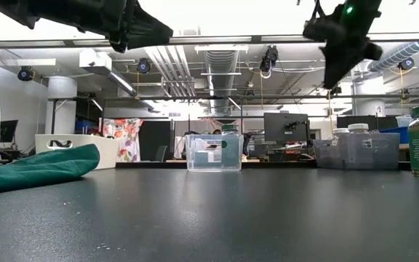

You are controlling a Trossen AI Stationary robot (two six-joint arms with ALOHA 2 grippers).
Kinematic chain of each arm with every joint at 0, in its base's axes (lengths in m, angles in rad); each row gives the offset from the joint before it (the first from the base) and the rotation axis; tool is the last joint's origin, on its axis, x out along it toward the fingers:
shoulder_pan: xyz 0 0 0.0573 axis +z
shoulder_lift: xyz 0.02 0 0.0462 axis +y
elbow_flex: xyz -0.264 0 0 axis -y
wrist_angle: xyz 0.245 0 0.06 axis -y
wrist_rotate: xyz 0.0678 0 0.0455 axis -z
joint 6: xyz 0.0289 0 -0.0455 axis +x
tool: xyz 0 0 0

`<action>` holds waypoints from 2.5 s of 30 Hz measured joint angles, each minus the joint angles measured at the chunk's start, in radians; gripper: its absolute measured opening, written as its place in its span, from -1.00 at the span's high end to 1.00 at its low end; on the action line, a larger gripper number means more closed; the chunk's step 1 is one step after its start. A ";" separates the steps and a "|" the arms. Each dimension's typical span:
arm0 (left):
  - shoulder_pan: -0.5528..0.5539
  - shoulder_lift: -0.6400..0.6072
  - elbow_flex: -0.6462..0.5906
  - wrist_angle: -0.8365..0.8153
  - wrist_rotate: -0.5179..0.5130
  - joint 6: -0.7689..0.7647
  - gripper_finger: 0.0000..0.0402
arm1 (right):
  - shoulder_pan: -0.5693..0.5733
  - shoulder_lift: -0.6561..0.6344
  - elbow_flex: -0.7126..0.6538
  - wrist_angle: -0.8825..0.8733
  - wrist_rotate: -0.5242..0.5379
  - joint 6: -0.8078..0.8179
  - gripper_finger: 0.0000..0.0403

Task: Sort spices by type
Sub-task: Put the green seasoning bottle into the transparent bin

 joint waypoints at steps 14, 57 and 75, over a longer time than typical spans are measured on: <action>0.000 0.000 0.000 -0.002 0.001 -0.013 -0.03 | 0.174 -0.002 0.114 -0.468 -0.280 0.446 0.95; 0.000 0.000 0.000 -0.050 0.001 -0.017 -0.03 | 0.128 -0.014 -0.114 -0.387 -0.358 0.546 -0.64; 0.000 0.000 0.000 -0.062 0.001 -0.018 -0.03 | 0.112 -0.014 -0.191 -0.249 -0.333 0.580 -0.59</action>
